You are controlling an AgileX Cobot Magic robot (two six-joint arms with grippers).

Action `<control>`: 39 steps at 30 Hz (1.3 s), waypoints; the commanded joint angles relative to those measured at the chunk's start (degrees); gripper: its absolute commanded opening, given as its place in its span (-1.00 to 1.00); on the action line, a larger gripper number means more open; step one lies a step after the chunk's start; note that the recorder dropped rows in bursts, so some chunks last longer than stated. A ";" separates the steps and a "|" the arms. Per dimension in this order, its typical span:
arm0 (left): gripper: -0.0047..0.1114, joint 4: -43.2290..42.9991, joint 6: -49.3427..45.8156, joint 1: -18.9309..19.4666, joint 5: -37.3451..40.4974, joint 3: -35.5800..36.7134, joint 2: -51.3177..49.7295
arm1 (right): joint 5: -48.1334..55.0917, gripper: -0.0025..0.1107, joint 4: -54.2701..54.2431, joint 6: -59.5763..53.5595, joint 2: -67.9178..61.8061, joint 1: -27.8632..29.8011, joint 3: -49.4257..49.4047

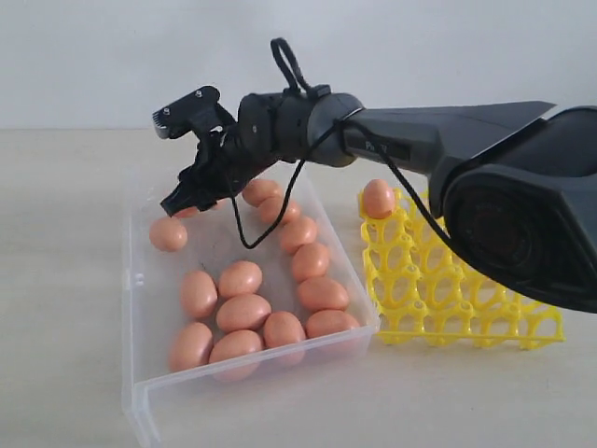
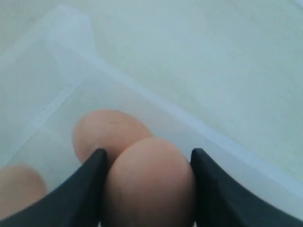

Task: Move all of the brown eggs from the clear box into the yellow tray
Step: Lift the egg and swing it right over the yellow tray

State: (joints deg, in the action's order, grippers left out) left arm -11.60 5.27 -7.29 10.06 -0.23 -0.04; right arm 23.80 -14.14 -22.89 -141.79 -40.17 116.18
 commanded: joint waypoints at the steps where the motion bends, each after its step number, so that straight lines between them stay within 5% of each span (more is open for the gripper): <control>1: -0.85 0.13 0.29 -0.33 -0.18 0.23 0.04 | -20.32 -0.96 -0.64 -1.89 0.00 -2.10 -6.74; 15: -0.85 0.13 0.29 -0.33 -0.18 0.23 0.04 | -93.77 -0.96 2.62 20.88 7.66 -4.41 -39.21; 23: -0.85 0.13 0.29 -0.33 -0.18 0.23 0.04 | -93.77 -0.96 0.43 20.90 18.96 -3.36 -56.52; 27: -0.85 0.13 0.29 -0.33 -0.18 0.23 0.04 | -93.77 -0.96 2.52 22.89 24.91 1.53 -65.37; 36: -0.85 0.13 0.29 -0.33 -0.18 0.23 0.04 | -93.77 -0.96 48.98 39.91 29.20 29.32 -75.52; 39: -0.85 0.13 0.29 -0.33 -0.18 0.23 0.04 | -93.77 -0.96 57.09 41.72 29.20 37.06 -75.52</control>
State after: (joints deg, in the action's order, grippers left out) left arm -11.60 5.27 -7.29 10.06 -0.23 -0.04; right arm -69.24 32.76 16.14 -113.55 -9.49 41.07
